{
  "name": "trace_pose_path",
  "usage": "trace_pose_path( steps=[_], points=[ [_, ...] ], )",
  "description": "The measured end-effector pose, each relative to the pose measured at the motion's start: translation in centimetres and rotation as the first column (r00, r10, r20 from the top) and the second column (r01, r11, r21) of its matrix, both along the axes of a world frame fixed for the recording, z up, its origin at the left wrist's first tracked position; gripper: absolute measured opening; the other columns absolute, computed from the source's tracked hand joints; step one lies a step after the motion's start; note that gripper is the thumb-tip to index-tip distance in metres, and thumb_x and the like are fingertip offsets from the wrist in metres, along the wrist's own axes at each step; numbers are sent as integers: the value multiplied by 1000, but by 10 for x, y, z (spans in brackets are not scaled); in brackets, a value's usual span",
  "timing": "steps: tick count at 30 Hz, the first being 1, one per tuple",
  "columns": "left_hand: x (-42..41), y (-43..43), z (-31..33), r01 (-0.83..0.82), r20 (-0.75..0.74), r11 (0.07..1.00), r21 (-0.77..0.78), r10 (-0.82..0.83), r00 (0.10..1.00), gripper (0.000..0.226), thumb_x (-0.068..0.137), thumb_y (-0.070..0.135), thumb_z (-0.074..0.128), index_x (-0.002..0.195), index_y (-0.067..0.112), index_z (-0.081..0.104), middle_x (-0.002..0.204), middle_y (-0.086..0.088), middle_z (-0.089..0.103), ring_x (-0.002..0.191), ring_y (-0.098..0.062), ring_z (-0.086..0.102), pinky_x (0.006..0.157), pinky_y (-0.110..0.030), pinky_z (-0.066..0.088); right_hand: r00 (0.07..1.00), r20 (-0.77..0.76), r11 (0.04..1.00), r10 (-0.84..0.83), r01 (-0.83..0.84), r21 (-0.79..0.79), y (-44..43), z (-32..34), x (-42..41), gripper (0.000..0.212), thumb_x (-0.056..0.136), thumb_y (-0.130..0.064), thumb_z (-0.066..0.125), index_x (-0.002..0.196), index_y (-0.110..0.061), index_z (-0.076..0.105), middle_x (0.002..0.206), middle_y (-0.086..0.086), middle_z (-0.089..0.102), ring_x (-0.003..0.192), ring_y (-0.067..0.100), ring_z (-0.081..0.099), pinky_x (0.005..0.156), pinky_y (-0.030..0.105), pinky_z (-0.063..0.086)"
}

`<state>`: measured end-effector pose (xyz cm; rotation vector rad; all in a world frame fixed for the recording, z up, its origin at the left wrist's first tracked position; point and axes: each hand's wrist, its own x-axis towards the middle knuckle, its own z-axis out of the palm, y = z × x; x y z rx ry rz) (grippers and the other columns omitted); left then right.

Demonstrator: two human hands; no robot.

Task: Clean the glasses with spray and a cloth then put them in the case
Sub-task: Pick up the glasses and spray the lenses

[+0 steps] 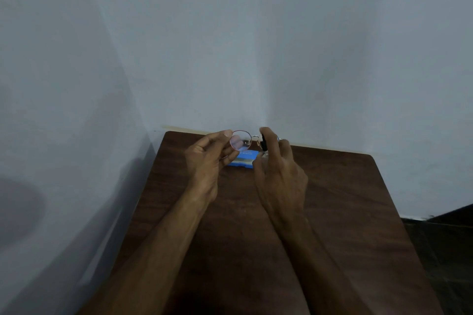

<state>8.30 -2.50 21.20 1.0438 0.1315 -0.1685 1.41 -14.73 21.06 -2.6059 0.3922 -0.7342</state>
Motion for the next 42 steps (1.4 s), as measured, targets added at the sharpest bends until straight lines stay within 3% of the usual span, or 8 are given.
trace_pose_path(
  steps=[3, 9, 17, 23, 27, 33, 37, 42],
  points=[
    [-3, -2, 0, -2, -4, 1000, -11, 2, 1000, 9, 98, 5, 70, 102, 6, 77, 91, -6, 83, 85, -22, 81, 76, -30, 67, 1000, -17, 1000, -26, 26, -10, -3, 4, 2, 69, 95, -14, 66, 152, -35, 33, 112, 7, 62, 68, 14, 54, 53, 31, 49],
    [-3, -3, 1, -12, -11, 1000, -3, 12, 1000, 10, 98, 7, 71, 106, 6, 77, 92, -5, 83, 83, -19, 82, 73, -26, 66, 998, -68, 1000, -9, 9, -1, -6, 0, -5, 70, 92, -13, 65, 147, -39, 30, 125, 6, 63, 80, 25, 68, 57, 38, 57],
    [-4, -6, 2, 6, -20, 1000, -19, -6, 1000, 11, 99, 6, 69, 107, 4, 76, 89, -3, 83, 80, -15, 81, 72, -25, 66, 998, -47, 999, -30, 31, 29, -11, -11, -13, 65, 95, -18, 67, 151, -32, 40, 117, 2, 63, 71, 10, 50, 57, 25, 38],
    [-4, -3, -1, -8, -43, 999, -45, 6, 999, 12, 98, 6, 71, 108, 2, 76, 90, -7, 83, 80, -19, 81, 72, -26, 66, 995, 56, 993, -88, 83, 88, -32, -8, -26, 67, 102, -24, 63, 158, -41, 31, 126, 1, 62, 80, 20, 66, 60, 38, 56],
    [-5, -4, -2, -11, -49, 999, -39, 9, 999, 12, 98, 8, 72, 108, 4, 77, 96, -11, 83, 83, -20, 81, 74, -28, 66, 996, 48, 997, -73, 73, 8, -47, -12, -26, 51, 101, -25, 57, 149, -34, 42, 118, 2, 65, 78, 23, 67, 56, 32, 49],
    [-8, -6, -6, 3, -51, 1000, -23, -5, 999, 19, 96, 12, 74, 112, 3, 77, 112, -22, 79, 99, -32, 77, 77, -29, 66, 990, 49, 991, -130, 129, 36, -48, -12, -24, 60, 99, -18, 64, 149, -38, 38, 122, 3, 65, 81, 23, 68, 59, 36, 53],
    [-10, -6, -5, 10, -50, 1000, -28, -11, 999, 17, 96, 11, 74, 111, 3, 77, 107, -18, 81, 89, -25, 81, 80, -30, 66, 994, 52, 995, -95, 96, -8, -51, -16, -26, 53, 97, -19, 62, 146, -32, 46, 117, 1, 65, 77, 23, 67, 58, 29, 42],
    [-13, -5, -6, 6, -47, 999, -37, -7, 999, 20, 96, 11, 74, 113, 2, 76, 109, -20, 80, 88, -25, 81, 80, -31, 67, 997, 68, 999, -33, 34, -15, -48, -19, -31, 58, 96, -26, 58, 150, -35, 40, 116, 0, 64, 74, 17, 63, 55, 34, 56]
  ],
)
